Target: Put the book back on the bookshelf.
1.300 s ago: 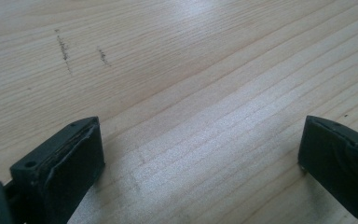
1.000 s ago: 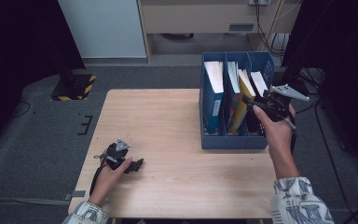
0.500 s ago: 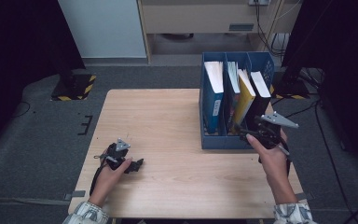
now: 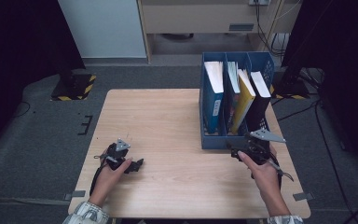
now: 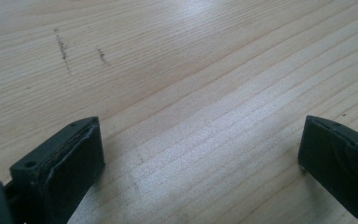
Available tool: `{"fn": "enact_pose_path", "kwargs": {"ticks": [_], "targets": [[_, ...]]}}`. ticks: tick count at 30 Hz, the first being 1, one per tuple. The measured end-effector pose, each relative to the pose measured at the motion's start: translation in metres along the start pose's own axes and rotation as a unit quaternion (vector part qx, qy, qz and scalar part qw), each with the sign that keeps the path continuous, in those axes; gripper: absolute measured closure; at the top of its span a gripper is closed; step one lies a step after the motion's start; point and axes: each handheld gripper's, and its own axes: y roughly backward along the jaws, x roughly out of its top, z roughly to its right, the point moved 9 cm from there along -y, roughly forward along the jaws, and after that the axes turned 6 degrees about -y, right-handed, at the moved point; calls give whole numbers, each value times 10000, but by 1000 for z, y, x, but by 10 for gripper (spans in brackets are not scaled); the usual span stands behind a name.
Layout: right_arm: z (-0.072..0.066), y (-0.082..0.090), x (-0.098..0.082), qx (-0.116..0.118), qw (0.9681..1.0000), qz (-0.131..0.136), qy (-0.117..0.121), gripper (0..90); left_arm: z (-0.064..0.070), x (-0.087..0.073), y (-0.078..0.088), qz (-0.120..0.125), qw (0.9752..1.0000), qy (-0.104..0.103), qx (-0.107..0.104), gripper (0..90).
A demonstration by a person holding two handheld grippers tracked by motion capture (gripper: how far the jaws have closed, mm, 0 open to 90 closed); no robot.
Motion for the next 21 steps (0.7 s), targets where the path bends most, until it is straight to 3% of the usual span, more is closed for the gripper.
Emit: {"fn": "enact_pose_path", "kwargs": {"ticks": [12,17,21], "targets": [[-10,-8,-34,39,9989,-456,53,81,0,0,0,0,10000,-4,-4,0],[-22,-17,-49,121,9964,-816,196,74,0,0,0,-1,10000,-6,-7,0],[-31,-22,-55,189,9953,-908,291,74,0,0,0,-2,10000,-8,-8,0]]}}
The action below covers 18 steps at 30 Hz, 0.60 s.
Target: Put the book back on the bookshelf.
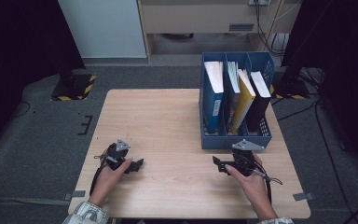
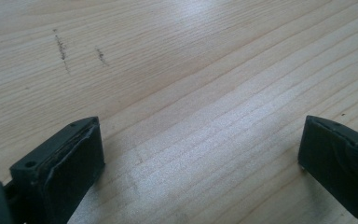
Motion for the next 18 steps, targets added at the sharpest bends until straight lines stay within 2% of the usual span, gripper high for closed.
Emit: {"fn": "enact_pose_path", "kwargs": {"ticks": [1,5,12,15,18], "targets": [[-6,-3,-3,39,10000,-58,66,76,0,0,0,-2,10000,-1,0,0],[-15,-12,-10,94,9995,-245,200,75,0,0,0,1,10000,-1,-1,0],[-26,-24,-16,122,9984,-413,366,76,0,0,0,0,10000,-5,-3,0],[-34,-32,-23,159,9968,-583,519,75,0,0,0,1,10000,-5,-4,0],[-39,-36,-25,168,9963,-634,550,75,0,0,0,0,10000,-6,-4,0]]}}
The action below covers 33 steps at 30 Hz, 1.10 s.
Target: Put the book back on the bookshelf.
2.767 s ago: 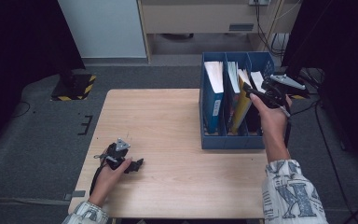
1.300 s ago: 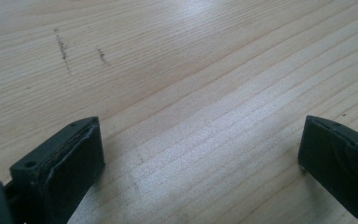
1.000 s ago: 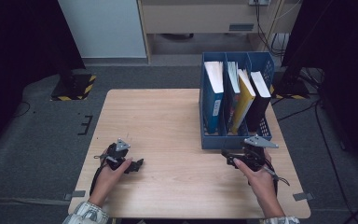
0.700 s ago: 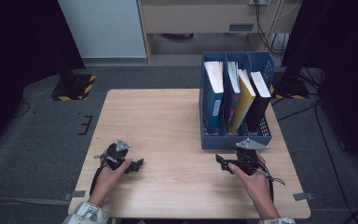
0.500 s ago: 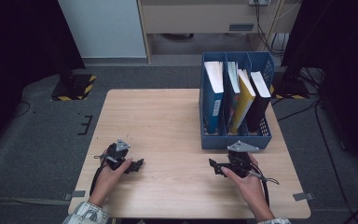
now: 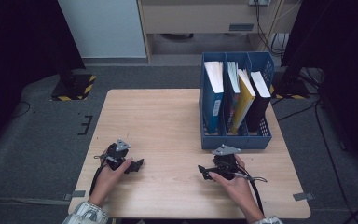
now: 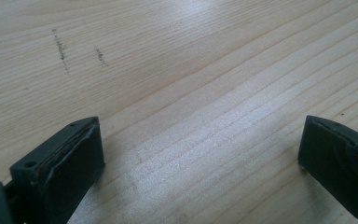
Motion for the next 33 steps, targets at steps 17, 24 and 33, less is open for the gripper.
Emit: {"fn": "enact_pose_path", "kwargs": {"ticks": [17,24,33], "targets": [[-22,-35,-2,-122,9996,-253,95,76,0,0,0,0,10000,-5,-5,0],[-17,-37,-2,-218,9993,-290,51,76,0,0,0,2,10000,-3,-4,0],[-15,-41,-5,-422,9988,-198,163,64,0,0,0,-1,10000,-8,-7,0]]}}
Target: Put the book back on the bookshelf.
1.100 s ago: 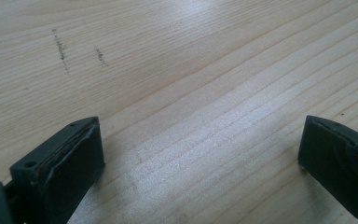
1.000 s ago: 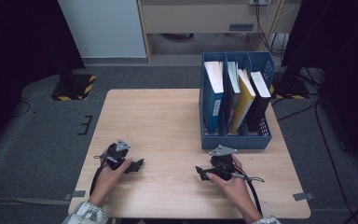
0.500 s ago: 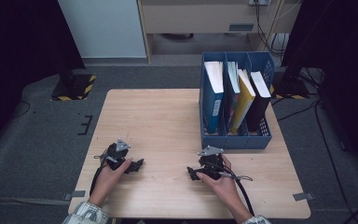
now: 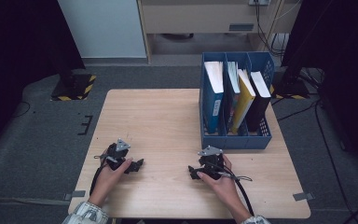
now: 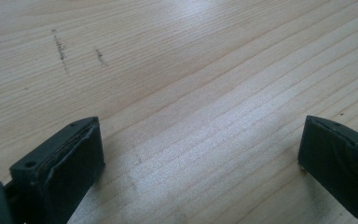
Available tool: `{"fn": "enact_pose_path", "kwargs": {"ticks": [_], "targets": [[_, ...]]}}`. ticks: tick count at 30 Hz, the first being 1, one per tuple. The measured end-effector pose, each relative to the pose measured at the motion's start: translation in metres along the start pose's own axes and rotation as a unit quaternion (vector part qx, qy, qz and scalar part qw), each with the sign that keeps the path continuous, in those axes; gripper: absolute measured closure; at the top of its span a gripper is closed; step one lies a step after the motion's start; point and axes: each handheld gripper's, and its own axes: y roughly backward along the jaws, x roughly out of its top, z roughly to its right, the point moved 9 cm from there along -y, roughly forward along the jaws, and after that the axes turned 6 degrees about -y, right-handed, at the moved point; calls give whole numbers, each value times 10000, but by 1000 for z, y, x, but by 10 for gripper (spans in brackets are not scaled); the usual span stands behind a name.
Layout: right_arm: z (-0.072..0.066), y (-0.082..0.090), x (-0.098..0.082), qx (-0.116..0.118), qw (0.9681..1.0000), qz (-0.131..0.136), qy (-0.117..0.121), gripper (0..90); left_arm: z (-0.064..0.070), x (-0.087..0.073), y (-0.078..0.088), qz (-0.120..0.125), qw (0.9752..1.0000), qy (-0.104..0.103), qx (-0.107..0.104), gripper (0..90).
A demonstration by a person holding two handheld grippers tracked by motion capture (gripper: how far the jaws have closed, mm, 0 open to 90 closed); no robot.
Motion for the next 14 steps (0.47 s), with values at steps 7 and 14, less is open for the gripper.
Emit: {"fn": "enact_pose_path", "kwargs": {"ticks": [7,14], "targets": [[-2,-2,0,-9,10000,14,27,46,0,0,0,-1,10000,-4,-5,0],[-2,-2,0,-33,10000,-3,3,40,1,0,0,-1,10000,-5,-11,0]]}}
